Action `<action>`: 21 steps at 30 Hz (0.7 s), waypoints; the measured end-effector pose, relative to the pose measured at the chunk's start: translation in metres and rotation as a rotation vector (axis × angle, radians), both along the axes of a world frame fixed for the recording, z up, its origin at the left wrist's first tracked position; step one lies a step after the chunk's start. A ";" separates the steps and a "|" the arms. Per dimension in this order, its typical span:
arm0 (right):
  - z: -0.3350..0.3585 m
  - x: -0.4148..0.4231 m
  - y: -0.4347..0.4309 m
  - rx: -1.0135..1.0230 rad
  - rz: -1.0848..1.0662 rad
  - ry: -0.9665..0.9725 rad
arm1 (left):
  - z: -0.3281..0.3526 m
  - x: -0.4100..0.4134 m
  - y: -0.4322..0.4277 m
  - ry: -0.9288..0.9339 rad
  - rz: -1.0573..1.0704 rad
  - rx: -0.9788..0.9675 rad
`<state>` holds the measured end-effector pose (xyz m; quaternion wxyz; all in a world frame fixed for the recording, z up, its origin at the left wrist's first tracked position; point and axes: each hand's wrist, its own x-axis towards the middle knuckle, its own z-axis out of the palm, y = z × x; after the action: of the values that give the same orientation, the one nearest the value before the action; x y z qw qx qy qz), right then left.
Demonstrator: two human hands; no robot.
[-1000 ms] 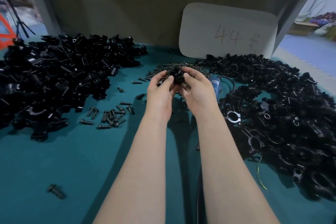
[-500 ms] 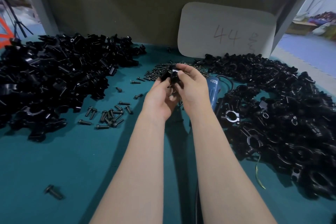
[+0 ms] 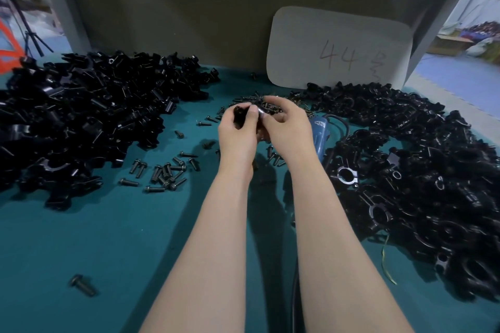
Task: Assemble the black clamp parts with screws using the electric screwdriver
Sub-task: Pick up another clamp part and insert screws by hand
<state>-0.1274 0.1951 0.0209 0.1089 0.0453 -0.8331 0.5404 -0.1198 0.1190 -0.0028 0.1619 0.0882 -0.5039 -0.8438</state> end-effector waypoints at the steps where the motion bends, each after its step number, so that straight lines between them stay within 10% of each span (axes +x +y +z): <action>1: 0.001 0.000 0.001 0.077 0.026 0.016 | 0.000 0.000 -0.001 -0.002 0.022 -0.041; 10: 0.010 0.003 0.017 0.447 0.252 0.036 | -0.001 0.001 -0.006 -0.028 0.068 -0.157; 21: 0.010 0.003 0.028 0.184 0.316 -0.156 | 0.002 0.004 -0.014 -0.113 -0.121 -0.024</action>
<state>-0.1243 0.2228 0.0310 -0.0469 0.1432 -0.8675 0.4741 -0.1161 0.1050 -0.0007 0.0829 0.1030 -0.5268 -0.8397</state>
